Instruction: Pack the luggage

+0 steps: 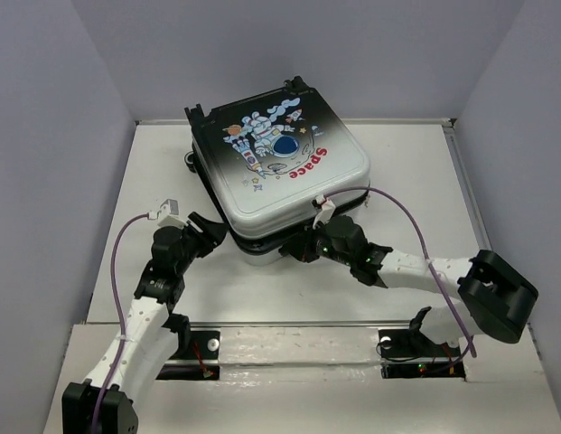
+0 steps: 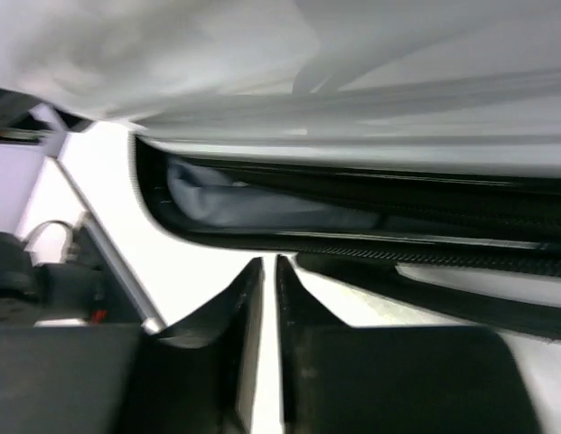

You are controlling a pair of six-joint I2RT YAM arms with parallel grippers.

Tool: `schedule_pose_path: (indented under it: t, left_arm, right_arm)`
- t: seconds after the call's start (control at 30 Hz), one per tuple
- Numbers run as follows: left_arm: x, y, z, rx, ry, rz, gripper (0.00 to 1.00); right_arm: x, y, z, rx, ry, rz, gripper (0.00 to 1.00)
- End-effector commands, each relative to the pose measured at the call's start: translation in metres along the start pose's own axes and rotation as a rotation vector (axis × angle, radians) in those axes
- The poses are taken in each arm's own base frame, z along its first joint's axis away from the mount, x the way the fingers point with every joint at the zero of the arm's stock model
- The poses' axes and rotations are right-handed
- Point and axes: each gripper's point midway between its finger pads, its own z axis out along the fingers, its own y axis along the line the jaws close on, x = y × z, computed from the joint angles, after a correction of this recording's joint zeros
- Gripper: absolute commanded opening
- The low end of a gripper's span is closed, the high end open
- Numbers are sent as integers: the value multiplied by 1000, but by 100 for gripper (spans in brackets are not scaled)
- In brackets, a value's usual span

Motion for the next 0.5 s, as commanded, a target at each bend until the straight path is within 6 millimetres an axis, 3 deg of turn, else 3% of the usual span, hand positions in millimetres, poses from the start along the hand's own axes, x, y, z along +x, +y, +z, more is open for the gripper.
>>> schedule_pose_path:
  t: [0.0, 0.1, 0.17, 0.2, 0.23, 0.27, 0.33, 0.37, 0.47]
  left_arm:
    - [-13, -4, -3, 10, -62, 27, 66]
    - [-23, -12, -2, 14, -84, 35, 66]
    - [-27, -15, -2, 18, -85, 36, 66]
    - [-29, -18, -2, 24, -87, 36, 66]
    - [-31, -23, -2, 36, -90, 32, 66]
    - [-32, -27, -4, 52, -91, 30, 66]
    - [-33, -31, -5, 69, -93, 17, 66]
    - [-32, -33, -6, 79, -86, 13, 66]
    - [-25, -32, -6, 87, -57, 6, 66]
  right_arm:
    - [-20, 25, -18, -74, -62, -24, 29]
    - [-7, 14, -42, -11, 40, -102, 54]
    - [-26, 3, -66, 73, -26, -135, 59]
    - [-23, -13, -78, 140, 1, -147, 59]
    - [-36, -35, -87, 205, -34, -148, 57]
    - [-50, -43, -100, 227, -84, -136, 54]
    - [-55, -74, -113, 275, -94, -86, 39]
    - [-75, -108, -127, 358, -161, -26, 36]
    - [-91, -151, -142, 457, -217, 45, 30]
